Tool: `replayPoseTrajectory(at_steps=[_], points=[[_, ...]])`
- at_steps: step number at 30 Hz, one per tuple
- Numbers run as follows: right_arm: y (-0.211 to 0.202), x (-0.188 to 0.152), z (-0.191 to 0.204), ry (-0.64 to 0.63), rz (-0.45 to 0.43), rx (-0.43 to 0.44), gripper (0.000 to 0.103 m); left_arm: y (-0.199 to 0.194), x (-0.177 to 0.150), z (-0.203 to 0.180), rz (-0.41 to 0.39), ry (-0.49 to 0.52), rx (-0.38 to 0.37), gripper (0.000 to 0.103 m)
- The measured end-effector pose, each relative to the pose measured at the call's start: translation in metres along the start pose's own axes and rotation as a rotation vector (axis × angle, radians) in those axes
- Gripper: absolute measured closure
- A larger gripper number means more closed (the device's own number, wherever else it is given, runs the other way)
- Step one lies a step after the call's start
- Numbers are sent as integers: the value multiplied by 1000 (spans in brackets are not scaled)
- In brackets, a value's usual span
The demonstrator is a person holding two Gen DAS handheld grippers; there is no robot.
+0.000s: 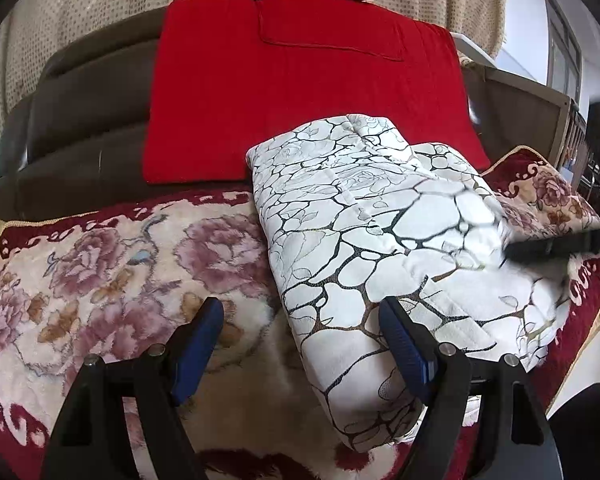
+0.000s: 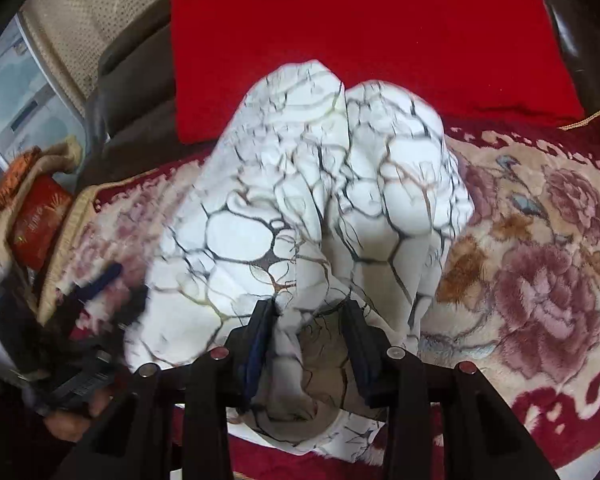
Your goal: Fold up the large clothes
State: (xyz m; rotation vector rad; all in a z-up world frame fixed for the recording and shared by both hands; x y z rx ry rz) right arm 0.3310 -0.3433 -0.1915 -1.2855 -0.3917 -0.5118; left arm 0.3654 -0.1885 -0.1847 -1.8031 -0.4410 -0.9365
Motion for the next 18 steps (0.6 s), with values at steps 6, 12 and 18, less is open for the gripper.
replayPoseTrajectory(at_steps=[6, 12, 18], points=[[-14, 83, 10, -11, -113, -16, 57, 1, 2, 1, 5, -1, 5, 22], [49, 148, 11, 4, -33, -51, 53, 2, 3, 1, 6, 7, 3, 22], [135, 121, -39, 118, 190, -96, 43, 4, 4, 0, 8, 12, -3, 22]])
Point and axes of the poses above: each gripper's, at about its wrist camera, not at the fingertips, and y roughly the way its jaws point, z to its left, x to its top, the point moved 10 cm from there along y, roughly the way its jaws point, and after that the axes turned 10 degrees about -y, right-handed, at the moved point
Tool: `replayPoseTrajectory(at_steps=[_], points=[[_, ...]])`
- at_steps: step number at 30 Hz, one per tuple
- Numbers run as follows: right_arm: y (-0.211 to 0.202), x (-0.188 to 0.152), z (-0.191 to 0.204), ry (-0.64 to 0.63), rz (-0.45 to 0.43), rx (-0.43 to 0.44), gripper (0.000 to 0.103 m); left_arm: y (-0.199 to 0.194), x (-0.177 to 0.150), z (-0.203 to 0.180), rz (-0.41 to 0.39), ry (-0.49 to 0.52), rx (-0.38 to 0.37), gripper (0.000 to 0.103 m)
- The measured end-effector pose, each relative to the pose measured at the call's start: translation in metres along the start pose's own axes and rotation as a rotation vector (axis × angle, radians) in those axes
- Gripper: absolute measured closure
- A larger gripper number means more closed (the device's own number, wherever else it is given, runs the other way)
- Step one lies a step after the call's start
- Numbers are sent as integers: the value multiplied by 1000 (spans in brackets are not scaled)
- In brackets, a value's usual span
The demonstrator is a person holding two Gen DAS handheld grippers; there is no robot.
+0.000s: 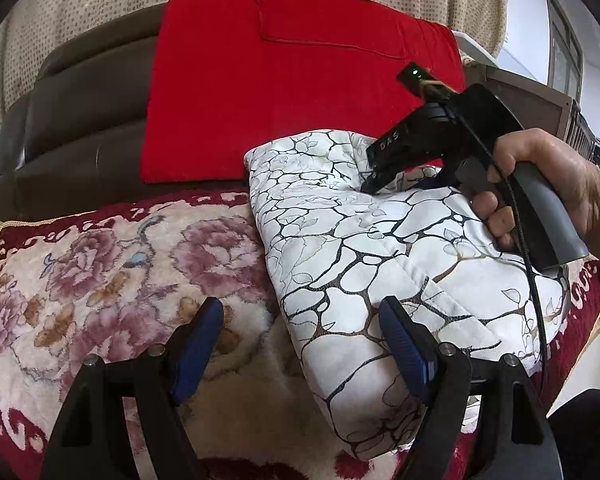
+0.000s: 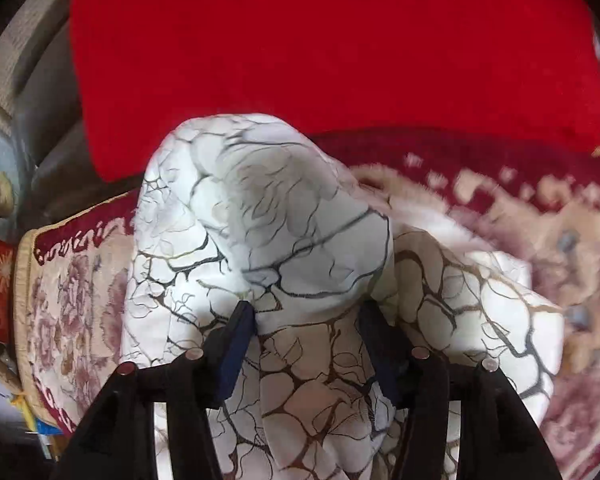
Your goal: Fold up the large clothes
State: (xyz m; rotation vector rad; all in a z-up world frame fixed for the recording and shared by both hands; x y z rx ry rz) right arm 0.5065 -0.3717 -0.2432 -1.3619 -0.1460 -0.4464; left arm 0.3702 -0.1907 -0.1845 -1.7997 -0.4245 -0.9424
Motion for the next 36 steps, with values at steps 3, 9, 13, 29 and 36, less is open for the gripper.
replayPoseTrajectory(at_steps=[3, 9, 13, 29, 36], points=[[-22, -1, 2, 1, -41, 0, 43, -2, 0, 1, -3, 10, 11, 22], [-101, -44, 1, -7, -150, 51, 43, -5, -1, 10, 11, -27, 15, 18], [-154, -93, 0, -47, -247, 32, 43, -22, 9, 26, -24, -57, 41, 18], [-114, -180, -1, -91, -259, 34, 45, 6, -5, 37, 33, -33, 126, 16], [-128, -176, 5, -75, -267, 18, 44, 4, -3, 37, 34, -25, 137, 16]])
Point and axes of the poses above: each gripper's, at about its wrist camera, not at the fingertips, and y roughly the way its jaws point, z to its left, x to its top, the point moved 10 cm from there along y, roughly the way its jaws point, and after that the axes turned 10 degrees about -y, right-handed, at the moved point
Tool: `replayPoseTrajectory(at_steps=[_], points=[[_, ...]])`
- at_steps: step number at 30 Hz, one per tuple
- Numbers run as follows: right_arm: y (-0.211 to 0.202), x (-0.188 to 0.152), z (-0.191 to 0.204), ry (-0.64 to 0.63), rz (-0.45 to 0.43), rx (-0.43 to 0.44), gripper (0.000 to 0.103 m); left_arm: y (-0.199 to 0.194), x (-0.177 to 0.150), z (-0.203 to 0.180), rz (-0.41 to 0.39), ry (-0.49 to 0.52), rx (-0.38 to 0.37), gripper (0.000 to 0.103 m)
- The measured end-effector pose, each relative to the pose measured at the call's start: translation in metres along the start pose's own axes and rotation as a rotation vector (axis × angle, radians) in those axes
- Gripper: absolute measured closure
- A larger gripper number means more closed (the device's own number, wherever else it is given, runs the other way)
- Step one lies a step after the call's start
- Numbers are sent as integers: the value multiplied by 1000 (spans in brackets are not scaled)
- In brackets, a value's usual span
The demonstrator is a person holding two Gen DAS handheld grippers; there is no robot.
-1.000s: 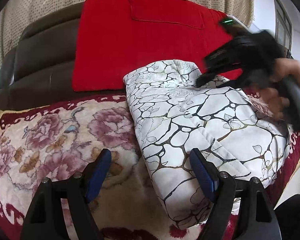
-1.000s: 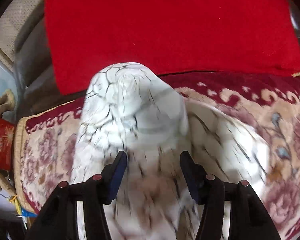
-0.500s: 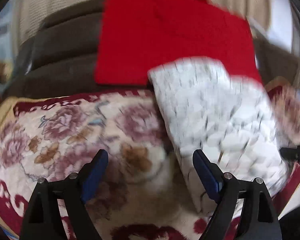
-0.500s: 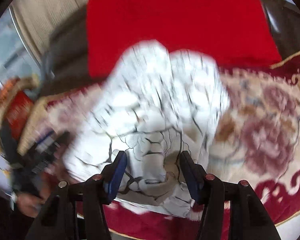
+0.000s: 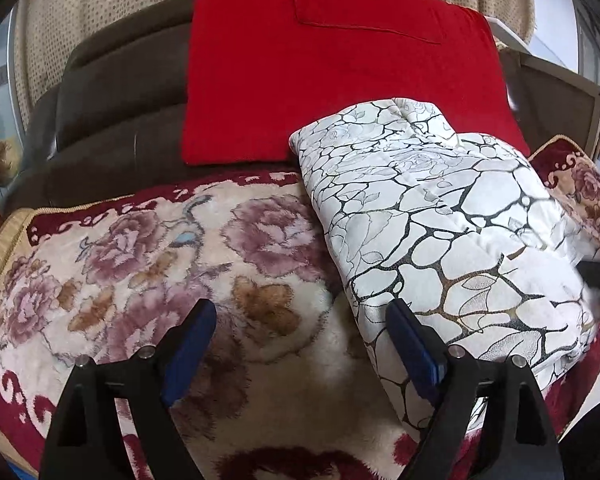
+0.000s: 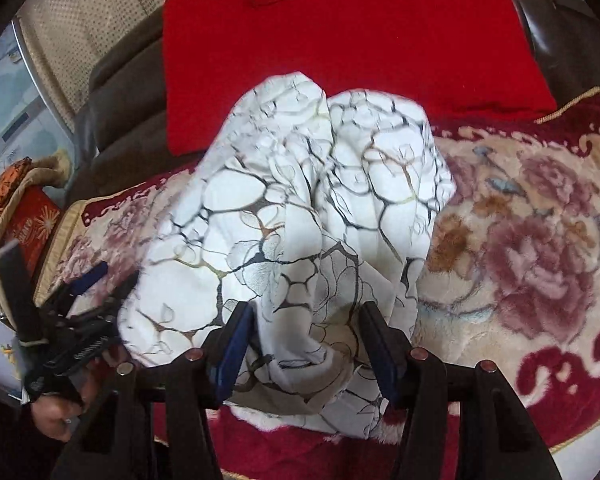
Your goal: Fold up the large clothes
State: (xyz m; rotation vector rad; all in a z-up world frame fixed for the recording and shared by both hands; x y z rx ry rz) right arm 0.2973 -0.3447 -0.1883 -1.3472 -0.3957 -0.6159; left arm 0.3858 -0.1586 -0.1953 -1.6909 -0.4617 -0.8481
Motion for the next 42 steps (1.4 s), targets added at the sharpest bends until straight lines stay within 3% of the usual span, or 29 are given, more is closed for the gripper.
replayPoseTrajectory(at_steps=[6, 9, 12, 13, 15, 20, 24, 28, 32, 34, 39, 42], points=[[-37, 48, 10, 35, -124, 57, 44, -1, 2, -2, -2, 7, 0, 16], [-19, 46, 12, 53, -93, 59, 44, 0, 3, -1, -1, 7, -1, 16], [31, 19, 0, 84, 40, 37, 47, 0, 2, -2, 2, 13, -3, 16], [43, 11, -5, 117, 42, 55, 47, 0, 2, -3, -1, 19, -1, 16], [41, 13, -7, 124, 18, 64, 47, -2, 2, -4, -12, 30, 6, 16], [28, 20, -1, 91, 56, 41, 47, -2, 3, -2, -6, 19, 1, 16], [7, 52, 2, 130, -2, 99, 46, -2, 3, -2, -6, 19, 0, 16], [11, 75, 3, 101, -28, 51, 45, -2, 4, -3, -6, 19, -6, 16], [62, 55, -7, 155, 87, 57, 41, -1, 3, -3, -2, 19, -8, 16], [78, 49, -14, 205, 83, 102, 37, -1, 3, -3, -1, 18, -15, 16], [63, 51, -16, 216, 90, 110, 37, -1, 4, -2, 1, 16, -21, 16], [35, 57, -17, 219, 35, 109, 37, 0, 4, -1, 3, 17, -21, 16]])
Point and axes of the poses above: each gripper's, at about its wrist camera, not at the fingertips, and y roughly the way its jaws point, z to its left, x to its top, the point moved 10 cm from there along y, roughly the way its jaws point, and after that the axes turned 10 degrees about -y, right-handed, at the moved point
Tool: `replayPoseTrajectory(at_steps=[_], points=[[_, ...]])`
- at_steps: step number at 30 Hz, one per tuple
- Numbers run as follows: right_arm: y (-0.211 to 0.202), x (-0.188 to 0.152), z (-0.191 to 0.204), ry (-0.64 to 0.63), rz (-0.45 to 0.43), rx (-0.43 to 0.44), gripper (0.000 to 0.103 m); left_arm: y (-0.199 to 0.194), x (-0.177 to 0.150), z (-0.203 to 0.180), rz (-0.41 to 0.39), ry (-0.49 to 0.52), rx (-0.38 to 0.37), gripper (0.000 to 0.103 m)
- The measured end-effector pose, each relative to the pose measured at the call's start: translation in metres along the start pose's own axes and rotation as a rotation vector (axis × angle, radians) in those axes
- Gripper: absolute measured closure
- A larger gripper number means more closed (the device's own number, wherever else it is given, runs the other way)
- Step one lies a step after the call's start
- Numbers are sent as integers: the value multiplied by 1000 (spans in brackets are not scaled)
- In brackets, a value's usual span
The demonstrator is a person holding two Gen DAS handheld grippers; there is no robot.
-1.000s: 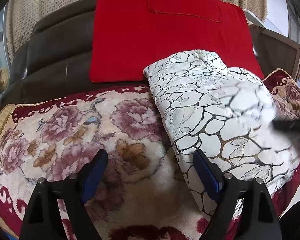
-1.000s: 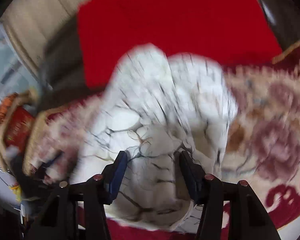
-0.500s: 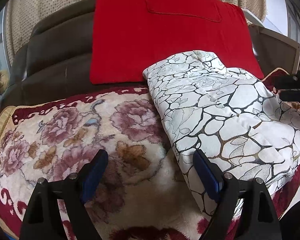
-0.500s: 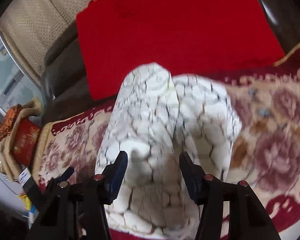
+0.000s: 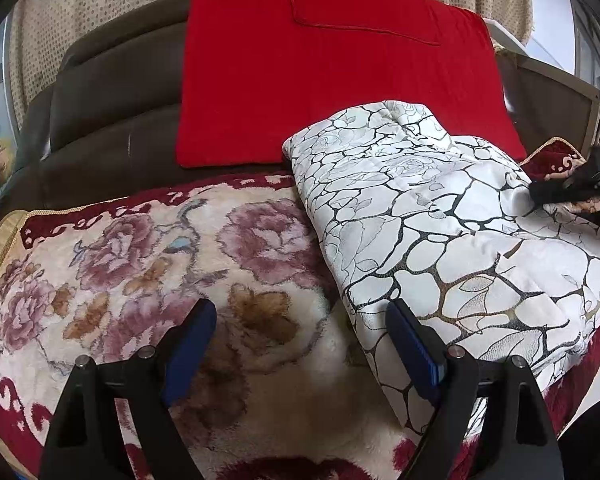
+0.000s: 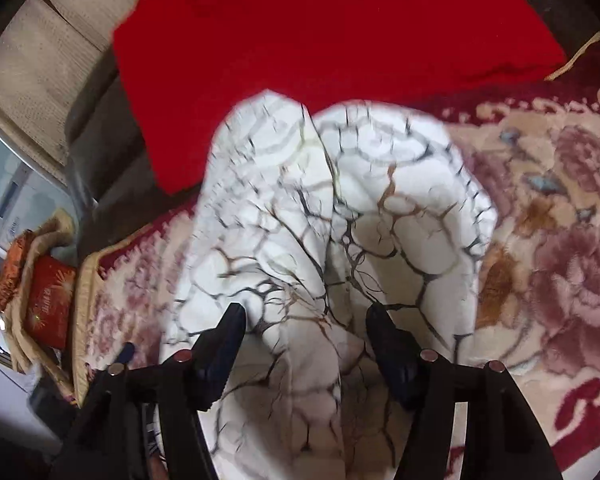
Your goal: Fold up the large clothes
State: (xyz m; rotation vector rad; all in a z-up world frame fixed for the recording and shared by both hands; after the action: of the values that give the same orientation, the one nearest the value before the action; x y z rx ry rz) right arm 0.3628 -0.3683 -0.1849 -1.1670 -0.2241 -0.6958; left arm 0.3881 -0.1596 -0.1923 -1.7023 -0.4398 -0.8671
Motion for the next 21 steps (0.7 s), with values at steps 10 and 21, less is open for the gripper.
replayPoseTrajectory(at_steps=[10, 21], points=[[15, -34, -22, 6, 16, -28, 36, 3, -2, -1, 9, -20, -7, 16], [-36, -10, -55, 158, -96, 86, 26, -2, 11, 7, 92, -199, -287, 16]])
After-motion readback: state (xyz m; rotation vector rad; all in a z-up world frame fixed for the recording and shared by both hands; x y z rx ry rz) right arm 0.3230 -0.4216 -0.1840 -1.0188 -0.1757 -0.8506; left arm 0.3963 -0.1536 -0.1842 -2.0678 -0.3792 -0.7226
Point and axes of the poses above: each gripper's, at about its wrist camera, not at the fingertips, and y roughly the way its jaws point, z to its left, x to its top, the point moved 10 cm from there along y, roughly the way its jaws point, and after that the axes turned 10 degrees about -y, right-handed, at the moved point
